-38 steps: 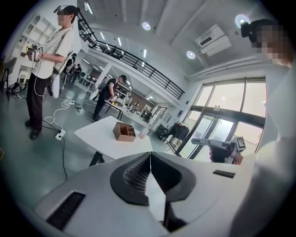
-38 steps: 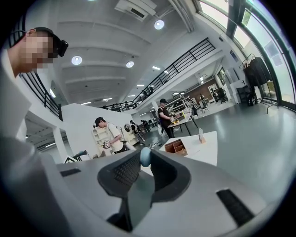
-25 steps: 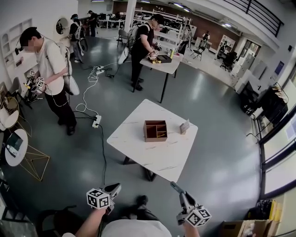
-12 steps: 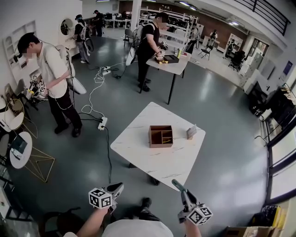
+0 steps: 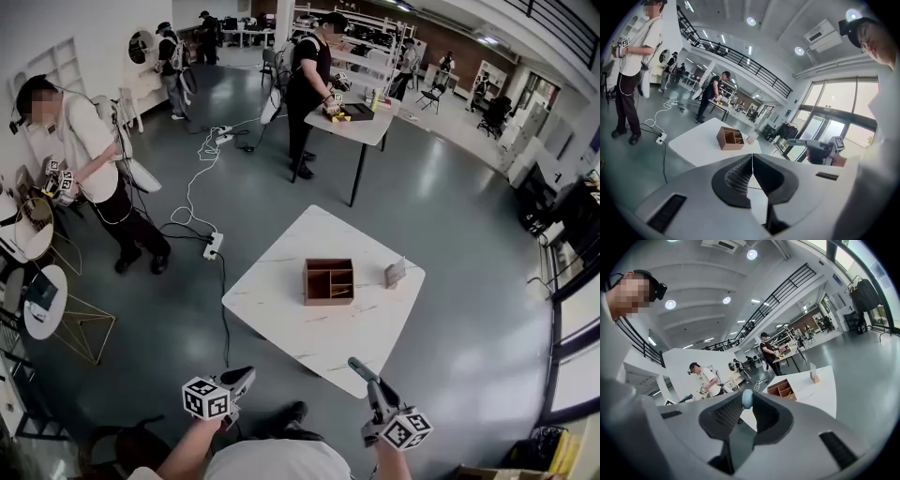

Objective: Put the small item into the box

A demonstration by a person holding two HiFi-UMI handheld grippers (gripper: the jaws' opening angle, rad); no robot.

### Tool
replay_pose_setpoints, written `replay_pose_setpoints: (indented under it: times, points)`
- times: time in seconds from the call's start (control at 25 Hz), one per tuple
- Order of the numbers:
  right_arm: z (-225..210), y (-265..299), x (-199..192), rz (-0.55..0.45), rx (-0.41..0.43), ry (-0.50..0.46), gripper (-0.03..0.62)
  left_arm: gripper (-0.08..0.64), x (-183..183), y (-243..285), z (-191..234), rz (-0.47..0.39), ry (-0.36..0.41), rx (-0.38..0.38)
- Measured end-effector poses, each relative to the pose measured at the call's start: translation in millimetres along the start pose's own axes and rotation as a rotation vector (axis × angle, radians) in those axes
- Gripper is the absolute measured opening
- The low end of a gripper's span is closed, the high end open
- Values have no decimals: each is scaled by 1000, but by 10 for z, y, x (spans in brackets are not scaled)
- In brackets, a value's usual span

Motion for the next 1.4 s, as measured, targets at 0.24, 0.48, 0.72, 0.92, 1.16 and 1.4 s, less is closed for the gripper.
replay_pose_setpoints:
  times: [0.24,0.48,0.72,0.92,1.16,1.4]
  points:
    - [-356,179,165,13,18,12,81,14,133,311,-65,-2,-4,21]
    - [-747,335,338,25,49,19,81,14,236,631,-148,-1,1,57]
    - [-1063,440,419,49,65,28,81,14,292,912,-204,-4,-5,76]
    - [-1270,528,447,60,66,42,81,14,323,1126,-234,0,-2,77]
    - [-1371,597,446,84,76,53,81,14,384,1245,-279,15,3,76]
    - [-1439,735,447,91,65,64,81,14,482,1380,-186,33,20,65]
Point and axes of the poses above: the fingertips, and each gripper's own axes: y forward along the fingers, z to its left, x out of its top, the point moved 8 cm from there along -y, backward along the fingers, and after that the axes turned 5 degrees about x, right-handed, at the moved point
